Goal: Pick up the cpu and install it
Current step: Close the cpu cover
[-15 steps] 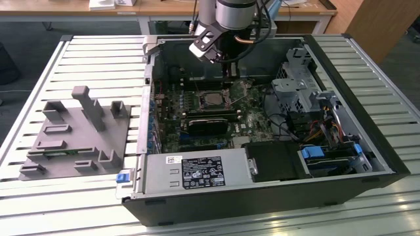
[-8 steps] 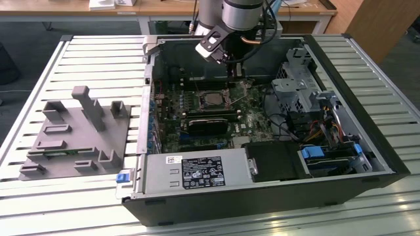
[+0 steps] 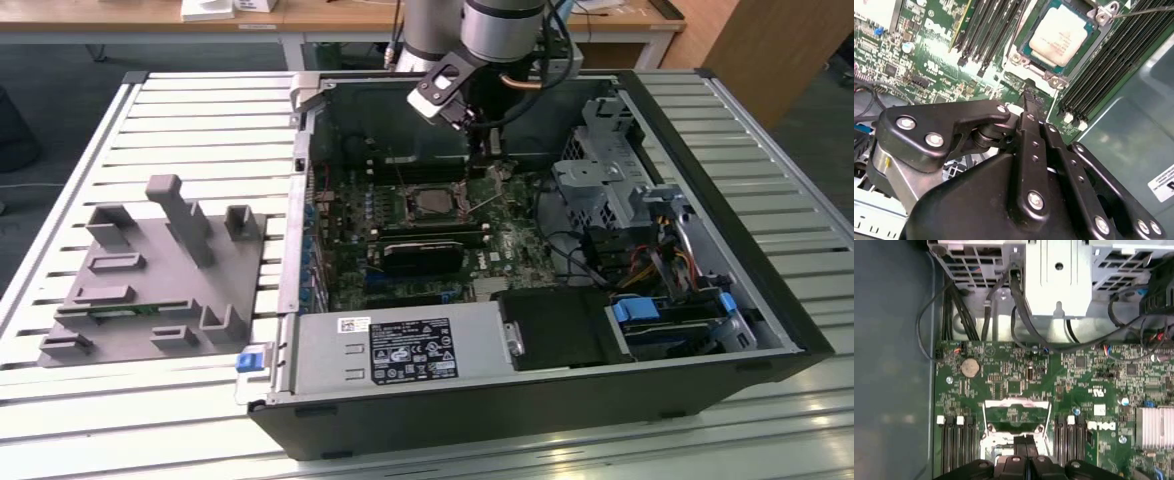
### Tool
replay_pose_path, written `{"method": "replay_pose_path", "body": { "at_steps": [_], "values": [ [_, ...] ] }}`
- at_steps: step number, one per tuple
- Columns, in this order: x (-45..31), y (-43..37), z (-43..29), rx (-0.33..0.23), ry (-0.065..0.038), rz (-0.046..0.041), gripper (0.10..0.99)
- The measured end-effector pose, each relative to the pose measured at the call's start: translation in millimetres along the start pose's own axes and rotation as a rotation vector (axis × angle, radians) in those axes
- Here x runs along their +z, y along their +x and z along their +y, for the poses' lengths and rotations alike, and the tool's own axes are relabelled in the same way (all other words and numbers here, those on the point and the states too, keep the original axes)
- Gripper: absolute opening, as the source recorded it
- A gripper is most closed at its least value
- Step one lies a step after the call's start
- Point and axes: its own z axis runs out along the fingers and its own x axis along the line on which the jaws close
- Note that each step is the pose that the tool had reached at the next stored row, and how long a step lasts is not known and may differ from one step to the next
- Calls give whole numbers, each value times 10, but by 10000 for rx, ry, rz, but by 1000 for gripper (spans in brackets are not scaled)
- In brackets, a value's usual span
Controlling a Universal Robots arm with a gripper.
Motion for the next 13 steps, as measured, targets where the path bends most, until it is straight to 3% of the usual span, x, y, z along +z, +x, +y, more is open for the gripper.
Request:
{"method": "replay_pose_path", "body": {
  "at_steps": [13],
  "values": [
    [10, 20, 279, -13, 0, -3, 106]
  ]
}}
